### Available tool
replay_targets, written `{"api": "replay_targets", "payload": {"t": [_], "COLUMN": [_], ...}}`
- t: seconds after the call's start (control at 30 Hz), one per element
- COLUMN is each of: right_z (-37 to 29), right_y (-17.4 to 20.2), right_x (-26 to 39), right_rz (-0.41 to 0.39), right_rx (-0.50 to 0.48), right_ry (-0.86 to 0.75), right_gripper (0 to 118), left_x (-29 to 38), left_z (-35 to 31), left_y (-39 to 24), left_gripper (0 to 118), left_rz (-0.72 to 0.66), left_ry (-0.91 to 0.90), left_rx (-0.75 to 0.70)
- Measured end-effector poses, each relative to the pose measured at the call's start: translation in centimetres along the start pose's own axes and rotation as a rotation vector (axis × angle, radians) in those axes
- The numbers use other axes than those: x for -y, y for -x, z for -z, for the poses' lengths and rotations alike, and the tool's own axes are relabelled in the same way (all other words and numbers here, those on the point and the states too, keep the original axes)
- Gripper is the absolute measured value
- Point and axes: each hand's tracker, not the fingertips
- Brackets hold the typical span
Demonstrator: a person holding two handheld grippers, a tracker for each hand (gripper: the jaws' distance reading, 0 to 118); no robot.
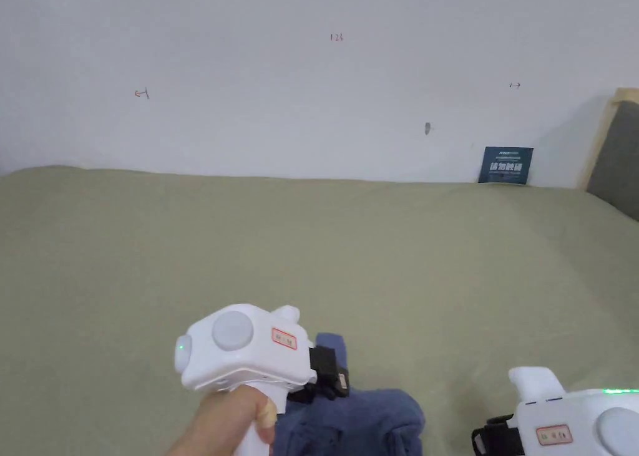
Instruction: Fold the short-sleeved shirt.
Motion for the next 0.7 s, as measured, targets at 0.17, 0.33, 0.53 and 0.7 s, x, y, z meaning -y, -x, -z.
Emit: {"api": "replay_targets", "payload": {"t": [0.17, 0.33, 0.53, 0.7], "right_z": [-0.1, 0.0, 0.4, 0.1], "right_y": [-1.1, -1.4, -0.9, -0.3], "right_x": [0.7, 1.0, 0.4, 0.3], "right_rz": [0.0, 0.0, -0.01, -0.005], "right_rx": [0.006, 0.001, -0.005, -0.011], "right_ry": [-0.017, -0.002, -0.007, -0.028], "right_gripper": [0, 0, 0, 0], "left_x": [0.4, 1.7, 2.9, 3.7], "left_z": [4.9, 3.2, 2.3, 7.0], "left_y": [0.7, 3.9, 4.6, 2.9], "left_gripper": [89, 80, 11, 10], "left_rz": [-0.062, -0.16, -0.002, -0.004], "left_ry": [0.013, -0.027, -0.07, 0.011], "left_rx": [0.205, 0.355, 0.191, 0.283]}}
